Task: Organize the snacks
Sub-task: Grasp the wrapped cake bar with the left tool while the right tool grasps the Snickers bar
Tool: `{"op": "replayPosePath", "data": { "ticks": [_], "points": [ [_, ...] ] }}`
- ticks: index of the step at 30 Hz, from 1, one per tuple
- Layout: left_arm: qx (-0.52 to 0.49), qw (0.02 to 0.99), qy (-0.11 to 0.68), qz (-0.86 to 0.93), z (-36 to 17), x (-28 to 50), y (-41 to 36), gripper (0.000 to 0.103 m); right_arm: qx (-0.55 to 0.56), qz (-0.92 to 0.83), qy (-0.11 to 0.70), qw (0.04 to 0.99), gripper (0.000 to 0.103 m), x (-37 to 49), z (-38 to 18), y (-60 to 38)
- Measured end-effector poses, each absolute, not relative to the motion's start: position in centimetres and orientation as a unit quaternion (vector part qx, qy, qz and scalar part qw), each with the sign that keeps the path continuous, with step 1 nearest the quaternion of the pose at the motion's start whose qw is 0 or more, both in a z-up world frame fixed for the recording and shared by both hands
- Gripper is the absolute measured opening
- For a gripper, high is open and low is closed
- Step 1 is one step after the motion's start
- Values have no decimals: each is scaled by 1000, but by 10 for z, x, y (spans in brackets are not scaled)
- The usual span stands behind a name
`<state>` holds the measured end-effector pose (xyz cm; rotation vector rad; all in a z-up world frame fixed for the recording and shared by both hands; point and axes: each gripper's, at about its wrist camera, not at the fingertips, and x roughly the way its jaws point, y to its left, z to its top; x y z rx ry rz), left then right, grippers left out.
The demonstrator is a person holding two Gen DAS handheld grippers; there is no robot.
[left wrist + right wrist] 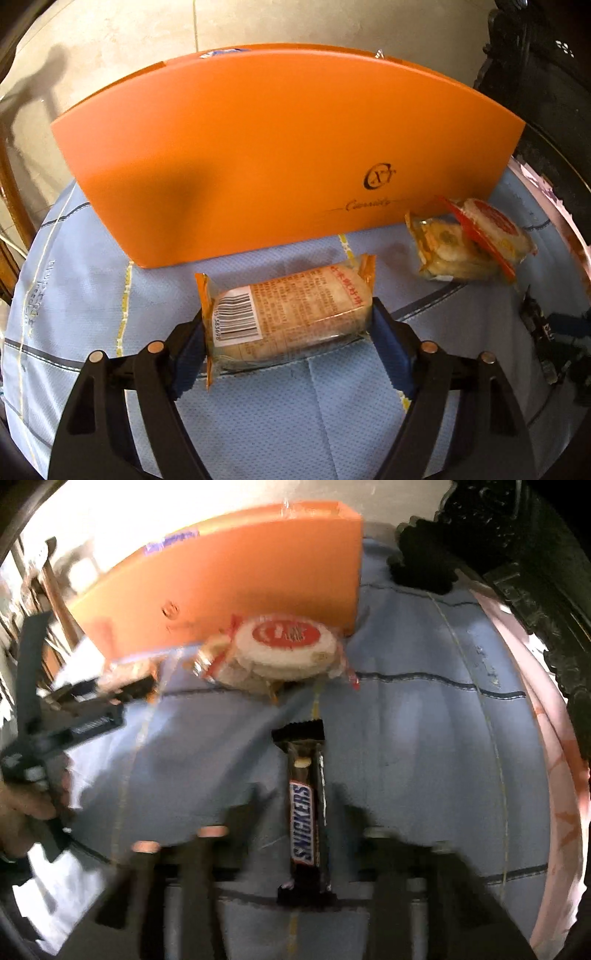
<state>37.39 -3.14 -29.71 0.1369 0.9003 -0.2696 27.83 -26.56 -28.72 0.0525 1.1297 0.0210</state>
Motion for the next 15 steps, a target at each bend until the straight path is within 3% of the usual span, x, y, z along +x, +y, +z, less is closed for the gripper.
{"op": "replayPosePath", "data": {
  "ticks": [1,3,7,8,9,10,15],
  "points": [
    [67,889,433,-130,-299,375,-29,78,15,13,529,848,69,278,-289,-262],
    [67,888,436,-130,-300,377,-31,78,-6,11,542,840,71,280,-291,-253],
    [66,886,439,-132,-303,380,-36,79,-4,16,556,831,67,283,-290,-254],
    [65,886,439,-131,-303,379,-36,79,-8,17,557,830,59,283,-290,-256],
    [64,886,439,-131,-303,379,-37,79,-7,12,554,832,28,281,-287,-259],
    [61,887,439,-131,-303,379,-37,79,14,21,554,832,18,287,-286,-268],
    [62,885,440,-138,-301,373,-31,79,6,13,550,835,17,282,-284,-269]
  ]
}}
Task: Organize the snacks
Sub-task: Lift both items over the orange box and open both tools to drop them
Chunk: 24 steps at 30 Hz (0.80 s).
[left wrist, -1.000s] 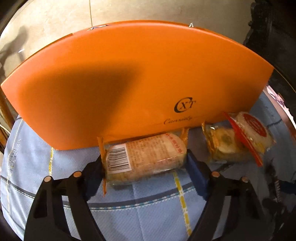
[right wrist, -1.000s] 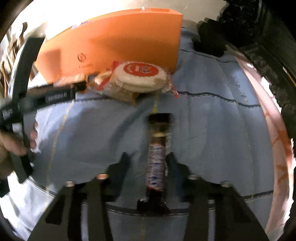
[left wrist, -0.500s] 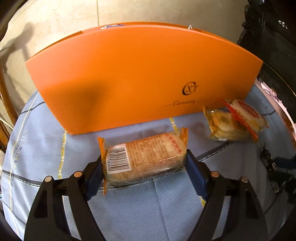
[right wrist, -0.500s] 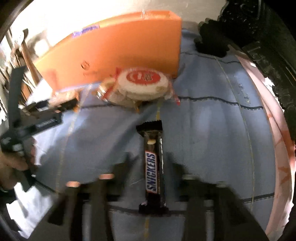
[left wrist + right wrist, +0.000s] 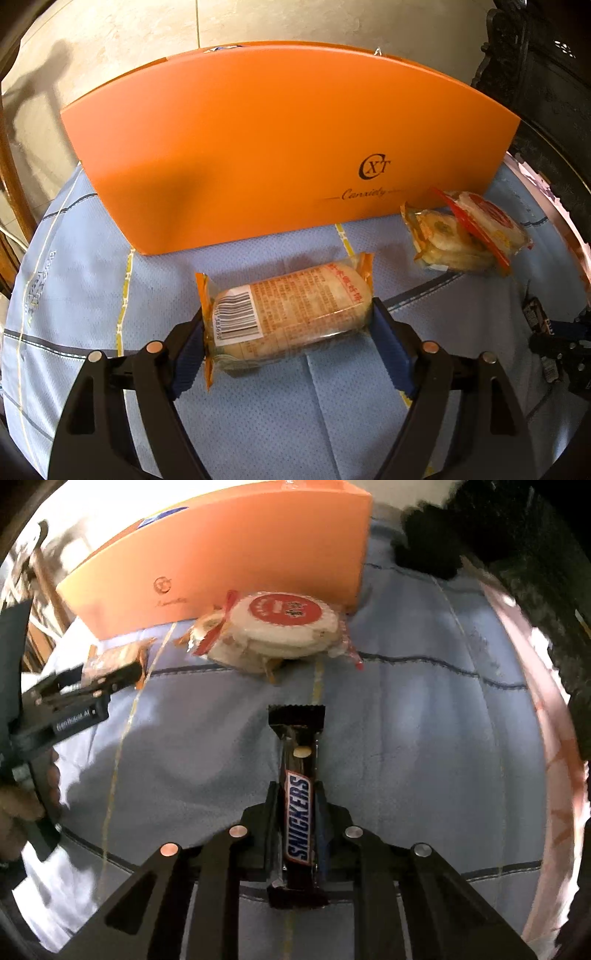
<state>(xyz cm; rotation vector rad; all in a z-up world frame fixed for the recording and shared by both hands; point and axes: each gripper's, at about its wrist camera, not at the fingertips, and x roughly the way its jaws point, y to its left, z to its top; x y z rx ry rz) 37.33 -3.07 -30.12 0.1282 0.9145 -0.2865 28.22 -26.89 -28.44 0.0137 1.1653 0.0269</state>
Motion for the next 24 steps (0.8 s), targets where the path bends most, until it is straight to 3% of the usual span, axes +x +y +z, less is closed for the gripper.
{"op": "replayPosePath", "data": {
  "ticks": [9,24],
  "points": [
    [28,896,412,-161,-267,354,-11,79,80,43,491,866,17,262,-219,-293],
    [2,939,296,-177,-120,351,19,78,23,105,364,925,17,295,-57,-241]
  ]
}}
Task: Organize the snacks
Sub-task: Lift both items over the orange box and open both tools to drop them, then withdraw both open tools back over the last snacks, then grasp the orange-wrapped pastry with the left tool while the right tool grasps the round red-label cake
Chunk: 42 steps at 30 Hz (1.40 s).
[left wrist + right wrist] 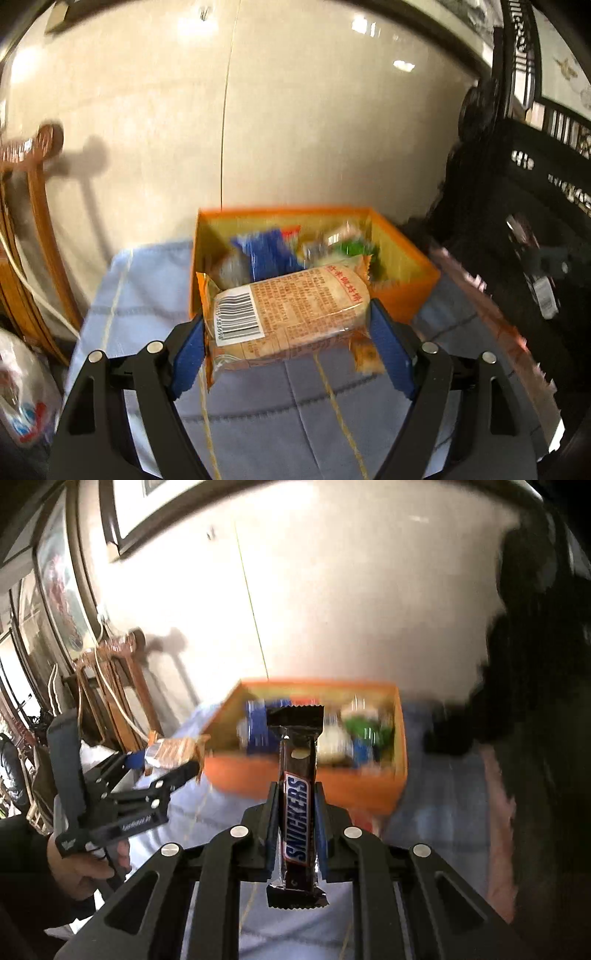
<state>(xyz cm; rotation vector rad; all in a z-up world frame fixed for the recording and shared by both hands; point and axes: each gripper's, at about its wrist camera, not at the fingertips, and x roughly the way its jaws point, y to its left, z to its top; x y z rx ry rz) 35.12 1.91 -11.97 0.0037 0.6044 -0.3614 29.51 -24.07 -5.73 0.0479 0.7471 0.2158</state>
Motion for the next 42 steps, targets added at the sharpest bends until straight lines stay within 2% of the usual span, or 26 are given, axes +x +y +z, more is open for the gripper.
{"op": "replayPosePath", "data": {
  "ticks": [6,12,13,14,16,17,18,27,33,38,42],
  "points": [
    [29,951,257,-171,-65,395,2,78,1,102,324,940,17,348,6,-239],
    [50,961,227,-153,-27,447,-21,78,-16,92,297,950,17,401,47,-235],
    [54,961,227,-146,-25,454,-23,79,-14,91,296,951,17,413,50,-236],
    [57,960,234,-142,-28,466,-27,85,-9,92,300,949,18,425,48,-238],
    [53,955,259,-134,-37,483,-29,99,-8,80,318,945,56,442,39,-241],
    [52,953,272,-122,-44,488,-27,99,-16,51,332,942,91,450,30,-245],
    [50,951,285,-107,-51,492,-24,99,-24,37,333,942,96,449,23,-247],
    [74,936,313,-145,-105,429,-11,99,-18,27,394,919,96,396,-48,-267],
    [103,900,368,-208,-182,362,-26,99,8,-6,476,880,96,347,-153,-280],
    [79,880,424,-199,-234,348,-29,99,20,-55,520,852,96,350,-223,-280],
    [75,883,424,-189,-245,354,-36,99,34,-61,520,851,96,366,-246,-271]
  ]
}}
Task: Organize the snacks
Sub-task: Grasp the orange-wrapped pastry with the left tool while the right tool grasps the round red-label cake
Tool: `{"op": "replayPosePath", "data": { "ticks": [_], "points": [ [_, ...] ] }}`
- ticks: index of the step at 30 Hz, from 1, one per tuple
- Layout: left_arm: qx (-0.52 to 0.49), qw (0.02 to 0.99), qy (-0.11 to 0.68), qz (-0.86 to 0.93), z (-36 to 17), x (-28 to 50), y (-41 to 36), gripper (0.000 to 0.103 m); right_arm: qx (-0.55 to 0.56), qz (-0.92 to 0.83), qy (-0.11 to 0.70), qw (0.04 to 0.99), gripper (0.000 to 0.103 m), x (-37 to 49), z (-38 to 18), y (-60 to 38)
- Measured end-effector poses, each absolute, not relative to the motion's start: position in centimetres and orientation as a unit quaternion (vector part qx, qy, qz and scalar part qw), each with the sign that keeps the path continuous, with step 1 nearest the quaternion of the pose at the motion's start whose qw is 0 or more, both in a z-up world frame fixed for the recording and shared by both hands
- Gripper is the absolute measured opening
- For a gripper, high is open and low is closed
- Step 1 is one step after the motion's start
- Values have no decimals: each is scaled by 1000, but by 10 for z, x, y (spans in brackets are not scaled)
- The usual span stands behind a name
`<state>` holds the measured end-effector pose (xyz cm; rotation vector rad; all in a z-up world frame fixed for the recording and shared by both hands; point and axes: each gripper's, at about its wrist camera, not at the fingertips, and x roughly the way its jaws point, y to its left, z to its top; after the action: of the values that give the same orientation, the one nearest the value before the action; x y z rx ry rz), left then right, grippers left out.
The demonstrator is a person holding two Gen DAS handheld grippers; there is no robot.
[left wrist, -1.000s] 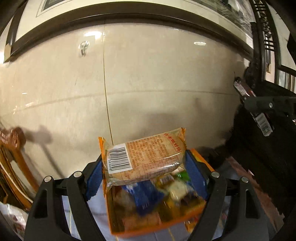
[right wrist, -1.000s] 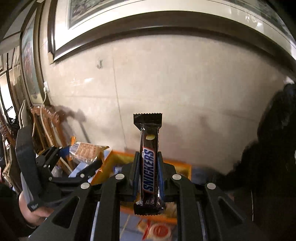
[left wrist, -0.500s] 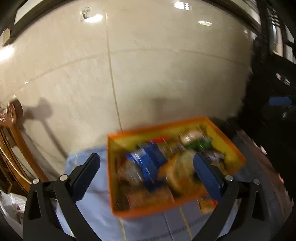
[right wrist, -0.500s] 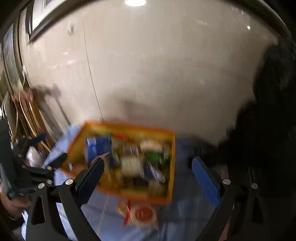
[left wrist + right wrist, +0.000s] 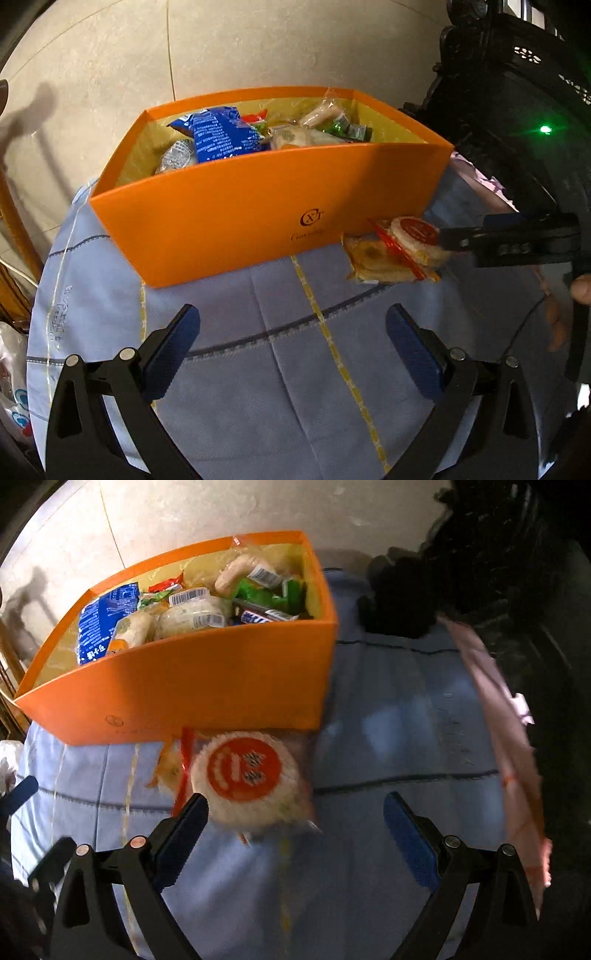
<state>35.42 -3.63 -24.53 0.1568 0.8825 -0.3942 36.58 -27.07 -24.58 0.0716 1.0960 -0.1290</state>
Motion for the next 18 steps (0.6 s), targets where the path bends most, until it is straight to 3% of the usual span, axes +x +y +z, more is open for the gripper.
{"op": "replayPosePath", "data": {
  "ticks": [5,9,13,18],
  "points": [
    [111,883,414,-190,-256,366,-61,99,22,-53,533,844,96,390,-260,-252],
    [113,881,415,-195,-260,365,-72,99,34,-36,551,833,77,391,-265,-254],
    [120,879,411,-208,-266,370,-90,99,-2,-27,549,836,75,380,-258,-259],
    [132,878,396,-233,-270,380,-129,99,50,-50,527,847,75,365,-242,-299]
  ]
}}
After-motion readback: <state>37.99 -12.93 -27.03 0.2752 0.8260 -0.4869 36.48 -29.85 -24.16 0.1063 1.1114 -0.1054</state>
